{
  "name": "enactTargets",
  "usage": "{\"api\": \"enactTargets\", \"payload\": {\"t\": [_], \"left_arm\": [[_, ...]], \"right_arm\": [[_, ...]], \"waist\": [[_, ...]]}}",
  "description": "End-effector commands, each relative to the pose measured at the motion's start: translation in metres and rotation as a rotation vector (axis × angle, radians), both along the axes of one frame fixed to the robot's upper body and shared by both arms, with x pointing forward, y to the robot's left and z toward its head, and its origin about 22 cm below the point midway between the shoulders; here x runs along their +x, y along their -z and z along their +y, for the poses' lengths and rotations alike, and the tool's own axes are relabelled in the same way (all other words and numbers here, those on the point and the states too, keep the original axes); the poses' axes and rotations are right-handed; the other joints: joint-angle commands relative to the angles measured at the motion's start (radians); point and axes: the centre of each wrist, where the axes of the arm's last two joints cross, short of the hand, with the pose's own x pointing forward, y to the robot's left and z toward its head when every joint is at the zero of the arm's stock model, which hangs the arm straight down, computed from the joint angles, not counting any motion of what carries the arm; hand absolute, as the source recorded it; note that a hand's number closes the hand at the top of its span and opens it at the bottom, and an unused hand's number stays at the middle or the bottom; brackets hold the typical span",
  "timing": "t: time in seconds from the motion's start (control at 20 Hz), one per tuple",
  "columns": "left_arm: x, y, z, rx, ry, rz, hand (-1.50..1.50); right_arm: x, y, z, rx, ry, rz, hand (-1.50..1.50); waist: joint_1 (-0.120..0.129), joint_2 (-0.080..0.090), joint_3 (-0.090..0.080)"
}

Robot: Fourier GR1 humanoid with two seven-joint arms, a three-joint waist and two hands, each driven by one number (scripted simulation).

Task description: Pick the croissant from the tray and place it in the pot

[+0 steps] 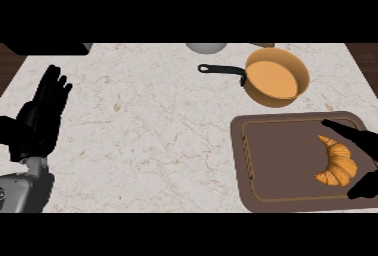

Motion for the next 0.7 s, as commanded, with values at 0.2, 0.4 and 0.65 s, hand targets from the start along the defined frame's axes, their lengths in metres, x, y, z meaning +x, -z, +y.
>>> {"api": "enactTargets", "payload": {"t": [0.2, 0.4, 0.65], "left_arm": [[0.008, 0.002, 0.001, 0.012, 0.016, -0.01, 0.0], [-0.003, 0.003, 0.002, -0.004, 0.012, 0.008, 0.0], [0.001, -0.016, 0.004, -0.001, -0.009, 0.001, 0.0]], "right_arm": [[0.016, 0.004, 0.024, -0.04, -0.096, -0.009, 1.5], [0.008, 0.034, 0.007, -0.035, -0.138, -0.063, 1.5], [0.009, 0.042, 0.016, -0.02, -0.161, -0.039, 1.5]], "waist": [[-0.001, 0.0, 0.0], [0.003, 0.0, 0.0], [0.002, 0.0, 0.0]]}}
